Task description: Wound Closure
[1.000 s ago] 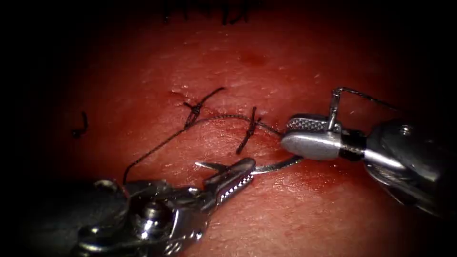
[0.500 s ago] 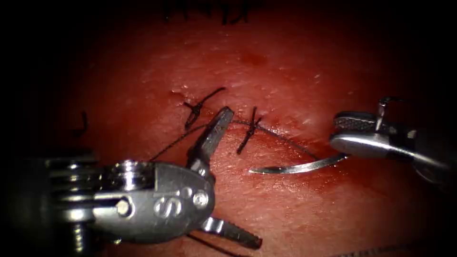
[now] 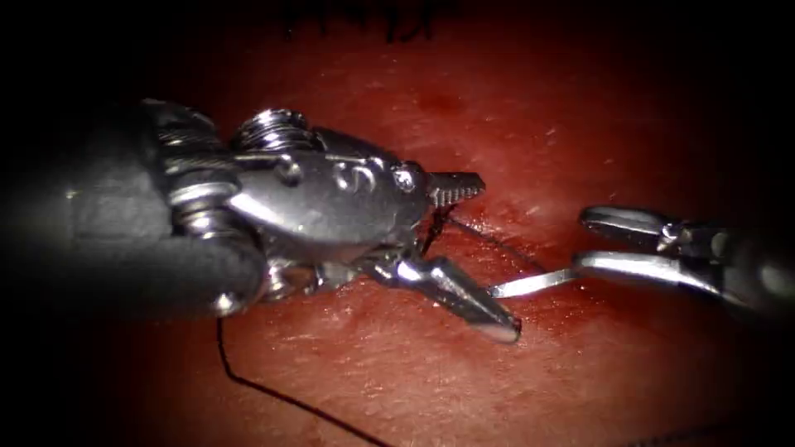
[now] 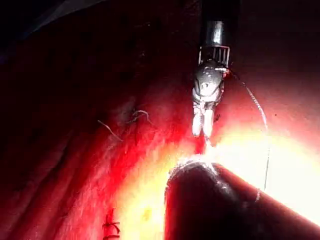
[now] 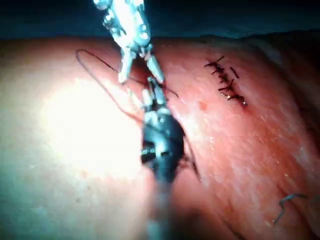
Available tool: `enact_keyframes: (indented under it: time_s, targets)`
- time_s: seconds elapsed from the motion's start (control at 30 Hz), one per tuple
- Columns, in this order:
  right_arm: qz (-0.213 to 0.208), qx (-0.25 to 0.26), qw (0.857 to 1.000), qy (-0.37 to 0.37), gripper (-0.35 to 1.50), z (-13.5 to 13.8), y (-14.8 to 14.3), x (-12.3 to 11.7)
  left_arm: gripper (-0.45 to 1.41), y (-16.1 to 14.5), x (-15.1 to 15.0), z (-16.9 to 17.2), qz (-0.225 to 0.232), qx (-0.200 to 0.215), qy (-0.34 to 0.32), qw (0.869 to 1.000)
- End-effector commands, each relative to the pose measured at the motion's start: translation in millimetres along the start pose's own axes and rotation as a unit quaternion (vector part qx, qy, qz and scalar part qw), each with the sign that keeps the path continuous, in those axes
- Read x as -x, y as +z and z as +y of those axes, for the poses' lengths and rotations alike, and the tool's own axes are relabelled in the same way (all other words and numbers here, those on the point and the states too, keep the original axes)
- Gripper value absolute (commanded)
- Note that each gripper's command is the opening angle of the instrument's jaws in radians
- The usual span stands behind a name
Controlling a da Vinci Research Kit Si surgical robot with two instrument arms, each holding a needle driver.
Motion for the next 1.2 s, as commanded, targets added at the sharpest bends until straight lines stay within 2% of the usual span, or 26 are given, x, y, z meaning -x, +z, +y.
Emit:
enact_keyframes:
  time_s: [0.03,0.1,0.13,0.2,0.23,0.4,0.57,0.73,0.8,0.83,0.87,0.9,0.93,0.97,1.0,1.03,1.07,1.2]
  targets:
    - [0.001,-0.002,1.0,-0.011,-0.35,-0.4,0.8,0.2,0.69,0.8,-0.3,-0.6,-0.001,0.006,-0.002,1.0]
    - [0.003,-0.005,0.999,-0.041,-0.35,-0.9,1.1,-0.1,0.66,1.5,-0.5,-1.4,-0.004,0.025,-0.009,1.0]
    - [0.005,-0.008,0.998,-0.059,-0.35,-1.1,1.1,-0.2,0.58,1.8,-0.2,-1.7,-0.011,0.036,-0.005,0.999]
    - [0.006,-0.01,0.998,-0.062,-0.35,-1.1,1.2,-0.2,0.58,2.0,0.0,-1.7,-0.016,0.04,-0.004,0.999]
    - [0.007,-0.011,0.997,-0.071,-0.35,-1.1,1.2,-0.2,0.58,2.4,0.4,-1.8,-0.034,0.057,-0.005,0.998]
    - [0.01,-0.015,0.996,-0.091,-0.35,-1.0,1.3,-0.3,0.53,3.6,1.8,-1.2,-0.059,0.125,0.013,0.99]
    - [0.025,-0.032,0.993,-0.112,-0.35,-1.8,1.4,-0.6,0.53,4.6,0.8,-1.5,-0.065,0.148,0.028,0.986]
    - [0.034,-0.04,0.99,-0.127,-0.35,-2.4,1.7,-1.1,0.53,5.5,0.1,-2.6,-0.071,0.155,0.021,0.985]
    - [0.038,-0.045,0.989,-0.134,-0.35,-2.5,1.7,-1.1,0.39,5.5,0.1,-2.8,-0.077,0.158,0.011,0.984]
    - [0.038,-0.045,0.989,-0.134,-0.35,-2.5,1.7,-1.1,0.39,5.5,0.1,-2.8,-0.077,0.158,0.011,0.984]
    - [0.039,-0.045,0.989,-0.137,-0.35,-2.5,1.8,-1.1,0.24,5.5,0.2,-2.7,-0.083,0.161,0.013,0.983]
    - [0.039,-0.045,0.989,-0.137,-0.35,-2.5,1.8,-1.1,0.24,5.5,0.2,-2.7,-0.083,0.161,0.013,0.983]
    - [0.039,-0.043,0.989,-0.137,-0.35,-2.5,1.8,-1.1,0.12,5.5,0.3,-2.6,-0.089,0.163,0.01,0.983]
    - [0.039,-0.043,0.989,-0.137,-0.35,-2.5,1.8,-1.1,-0.08,5.2,0.5,-2.4,-0.094,0.166,0.009,0.982]
    - [0.039,-0.043,0.989,-0.137,-0.35,-2.5,1.8,-1.1,-0.08,5.2,0.5,-2.4,-0.094,0.166,0.009,0.982]
    - [0.039,-0.043,0.989,-0.137,-0.35,-2.5,1.8,-1.1,-0.18,5.1,0.6,-2.3,-0.095,0.167,0.008,0.981]
    - [0.039,-0.043,0.989,-0.137,-0.35,-2.5,1.8,-1.1,-0.43,4.9,0.9,-2.0,-0.099,0.175,0.009,0.98]
    - [0.038,-0.044,0.989,-0.137,-0.35,-2.7,1.9,-1.1,-0.45,4.7,1.2,-1.5,-0.104,0.188,0.016,0.977]
